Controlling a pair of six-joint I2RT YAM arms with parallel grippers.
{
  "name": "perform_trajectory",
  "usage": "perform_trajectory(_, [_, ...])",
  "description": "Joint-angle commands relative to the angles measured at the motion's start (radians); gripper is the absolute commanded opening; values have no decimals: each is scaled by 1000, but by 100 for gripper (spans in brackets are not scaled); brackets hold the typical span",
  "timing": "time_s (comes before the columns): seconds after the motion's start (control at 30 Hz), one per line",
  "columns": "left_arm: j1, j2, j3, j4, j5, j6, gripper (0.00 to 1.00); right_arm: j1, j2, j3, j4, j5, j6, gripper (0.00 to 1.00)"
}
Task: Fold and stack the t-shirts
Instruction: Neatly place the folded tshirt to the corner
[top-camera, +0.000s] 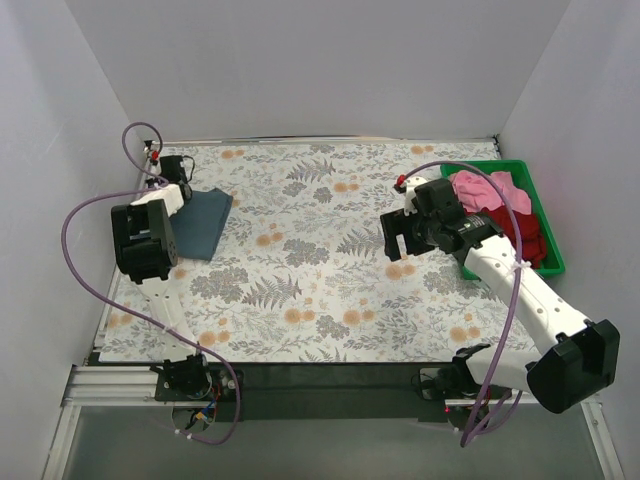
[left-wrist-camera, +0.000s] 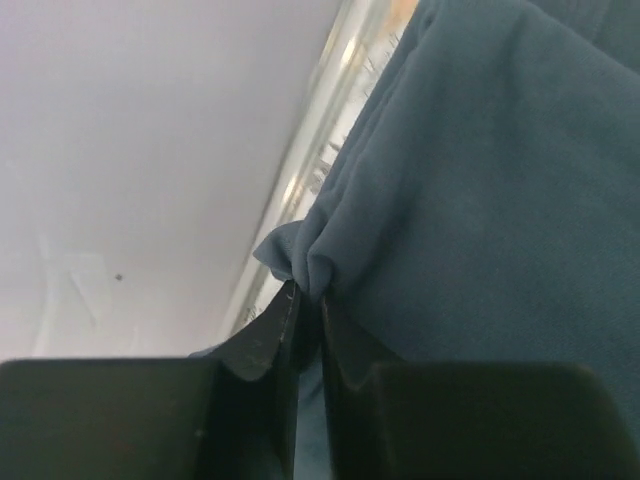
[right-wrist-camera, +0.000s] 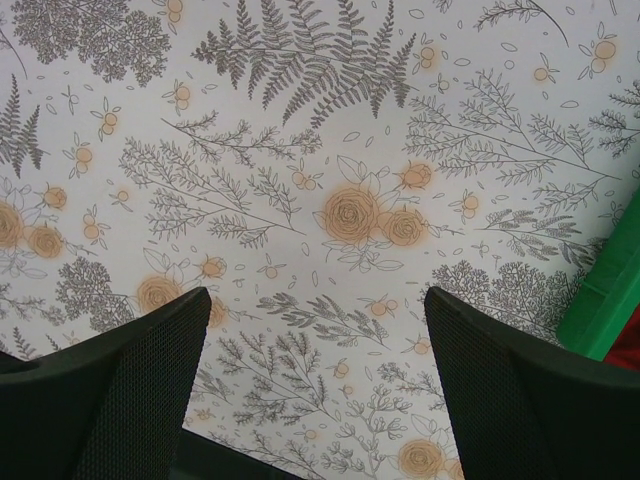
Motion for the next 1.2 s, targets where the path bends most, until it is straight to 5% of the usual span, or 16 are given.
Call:
perform_trajectory(0.0, [5,-7,90,66,-48,79,12,-6,34,86,-27,5,11,78])
perform_trajectory(0.27, [55,30,133,69,-39,64,18,-6,79,161,-53,38,26,78])
perform_trajectory(0.6, [86,-20,156,-52,-31,-109,57,-6,50,166,-59,58,26,78])
perform_trajectory(0.7, [86,-97,168,-149,62,-259,61,-6,11,151,-59,90,24,78])
perform_trajectory(0.93, [80,-484,16,-177,605,-538,86,-9,-148,157,-55,254,46,86])
perform_trajectory(1.03, [78,-651,-50,-181,813,-572,89,-12,-240,147,-53,343,75,97])
perform_trajectory(1.17, [63,-878,-131,-197,992,-641,91,-12,-372,125,-37,448,101,98])
